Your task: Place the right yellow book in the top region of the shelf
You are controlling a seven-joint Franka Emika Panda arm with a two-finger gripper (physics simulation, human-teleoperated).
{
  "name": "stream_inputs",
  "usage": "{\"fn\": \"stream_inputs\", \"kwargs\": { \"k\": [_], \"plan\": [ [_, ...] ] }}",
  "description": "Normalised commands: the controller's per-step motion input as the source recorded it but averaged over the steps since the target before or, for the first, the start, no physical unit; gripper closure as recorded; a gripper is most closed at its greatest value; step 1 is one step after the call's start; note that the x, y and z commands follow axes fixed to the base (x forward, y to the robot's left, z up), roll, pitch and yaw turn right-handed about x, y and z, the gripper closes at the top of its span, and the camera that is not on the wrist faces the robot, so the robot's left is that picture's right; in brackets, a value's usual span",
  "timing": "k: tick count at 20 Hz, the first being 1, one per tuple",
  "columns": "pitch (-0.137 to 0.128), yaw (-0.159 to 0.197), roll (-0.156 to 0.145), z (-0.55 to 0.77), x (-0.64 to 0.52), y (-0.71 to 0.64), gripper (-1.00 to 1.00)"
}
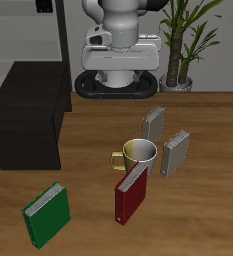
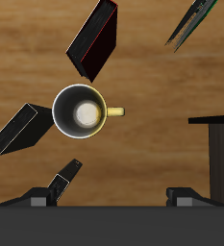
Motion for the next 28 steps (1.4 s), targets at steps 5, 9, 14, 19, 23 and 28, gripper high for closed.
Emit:
{"fn": "stream_inputs", "kwargs": {
  "k": [5, 9, 14, 19, 23, 28],
  "plan": [
    [-0.044, -0.027, -0.008, -0.02, -0.21, 0.18, -1.00],
    [-0.018, -0.042, 0.008, -0.07, -0.17, 0.24, -1.00],
    [-0.041, -0.088, 0.000, -0.11, -0.28, 0.25, -1.00],
    [-0.050, -0.041, 0.015, -0.09, -0.25, 0.22, -1.00],
    [-0.072, -0.049, -0.001, -0.09, -0.29, 0.23, -1.00],
    [-0.073, -0.035, 0.012, -0.16, -0.24, 0.21, -1.00]
  ]
}}
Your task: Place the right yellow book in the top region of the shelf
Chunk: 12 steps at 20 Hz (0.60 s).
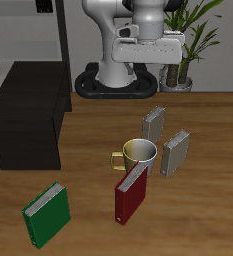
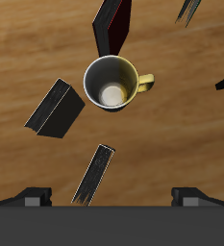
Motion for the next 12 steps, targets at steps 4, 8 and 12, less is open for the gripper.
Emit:
{"fn": "stream_inputs", "kwargs": {
  "k": [4, 8, 12],
  "plan": [
    [-0.051, -0.033, -0.014, -0.16, -0.19, 0.14, -1.00],
    [-0.073, 0.003, 0.005, -0.26, -0.19, 0.22, -1.00],
    [-0.048, 0.006, 0.008, -0.20, -0.10, 0.09, -1.00]
  ]
}}
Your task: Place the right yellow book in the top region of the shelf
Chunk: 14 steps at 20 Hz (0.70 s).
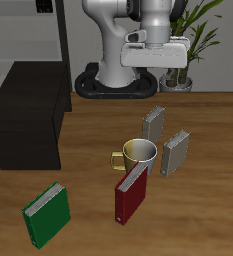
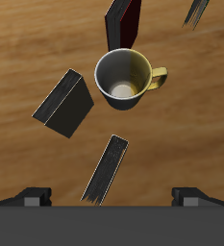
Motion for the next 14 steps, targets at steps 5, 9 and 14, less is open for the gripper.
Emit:
{"fn": "stream_inputs", "kwargs": {
  "k": [5, 9, 14],
  "plan": [
    [-0.101, 0.008, -0.016, -0.18, -0.14, 0.07, -1.00],
    [-0.002, -0.055, -0.025, -0.19, 0.01, -0.07, -1.00],
    [0.012, -0.036, -0.002, -0.13, 0.05, -0.08, -1.00]
  ]
}}
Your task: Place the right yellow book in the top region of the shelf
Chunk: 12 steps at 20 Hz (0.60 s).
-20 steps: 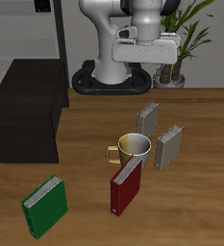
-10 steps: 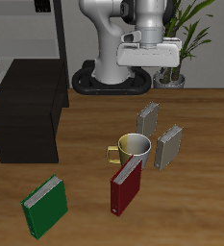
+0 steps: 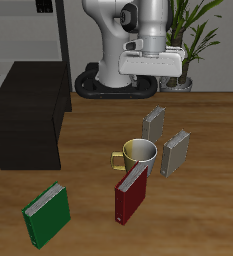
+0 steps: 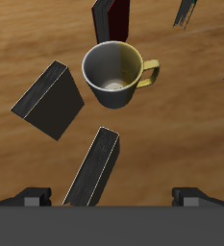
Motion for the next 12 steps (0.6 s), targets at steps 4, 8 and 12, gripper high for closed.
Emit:
{"fn": "stream_inputs", "kwargs": {
  "k": [4, 8, 12],
  "plan": [
    [0.027, -0.027, -0.002, -0.15, 0.09, 0.03, -1.00],
    [0.043, -0.003, -0.002, -0.26, 0.21, 0.09, -1.00],
    [0.035, -0.010, 0.001, -0.13, 0.15, 0.02, -1.00]
  ]
}}
